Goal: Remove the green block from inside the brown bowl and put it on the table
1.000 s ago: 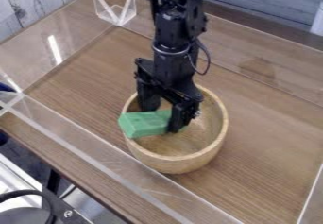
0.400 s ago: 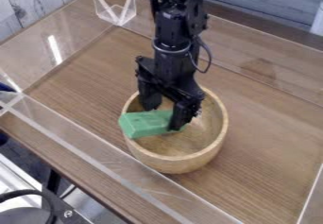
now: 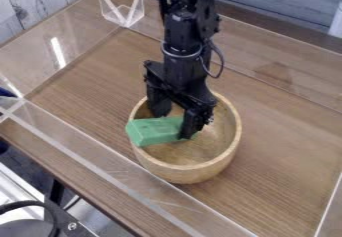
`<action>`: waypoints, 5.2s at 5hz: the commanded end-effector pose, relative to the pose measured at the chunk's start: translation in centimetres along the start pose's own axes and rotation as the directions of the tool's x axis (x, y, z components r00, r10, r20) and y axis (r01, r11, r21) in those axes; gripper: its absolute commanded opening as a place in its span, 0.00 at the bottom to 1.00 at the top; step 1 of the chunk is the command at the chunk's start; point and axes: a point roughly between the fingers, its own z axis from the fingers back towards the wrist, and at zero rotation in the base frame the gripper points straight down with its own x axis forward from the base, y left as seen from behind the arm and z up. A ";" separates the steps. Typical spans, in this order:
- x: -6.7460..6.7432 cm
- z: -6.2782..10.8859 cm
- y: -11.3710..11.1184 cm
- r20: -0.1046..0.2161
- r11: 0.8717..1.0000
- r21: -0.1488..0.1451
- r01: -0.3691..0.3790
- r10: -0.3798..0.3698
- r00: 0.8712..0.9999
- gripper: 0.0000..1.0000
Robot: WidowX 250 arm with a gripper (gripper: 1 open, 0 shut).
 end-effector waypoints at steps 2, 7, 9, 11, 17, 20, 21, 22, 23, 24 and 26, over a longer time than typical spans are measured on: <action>0.7 1.0 0.1 0.043 1.000 0.004 -0.002 0.002 0.999 0.00; 0.7 2.7 0.4 0.053 1.000 -0.014 -0.018 0.019 0.998 0.00; 0.7 3.2 0.4 0.058 1.000 -0.019 -0.024 0.025 0.998 0.00; 0.8 3.7 0.5 0.063 0.999 -0.022 -0.029 0.030 0.998 0.00; 1.1 5.0 0.8 0.083 0.999 -0.026 -0.045 0.047 0.995 0.00; 1.3 5.4 1.1 0.089 0.998 -0.027 -0.051 0.053 0.995 0.00; 1.2 5.3 1.8 0.087 0.998 -0.025 -0.065 0.067 0.994 0.00; 1.0 5.2 2.9 0.084 0.996 -0.020 -0.088 0.090 0.992 0.00; 0.7 4.9 4.5 0.081 0.993 -0.016 -0.117 0.118 0.990 0.00; 0.2 4.4 5.8 0.076 0.991 -0.010 -0.135 0.135 0.988 0.00; -0.2 3.8 6.2 0.064 0.990 -0.008 -0.139 0.140 0.988 0.00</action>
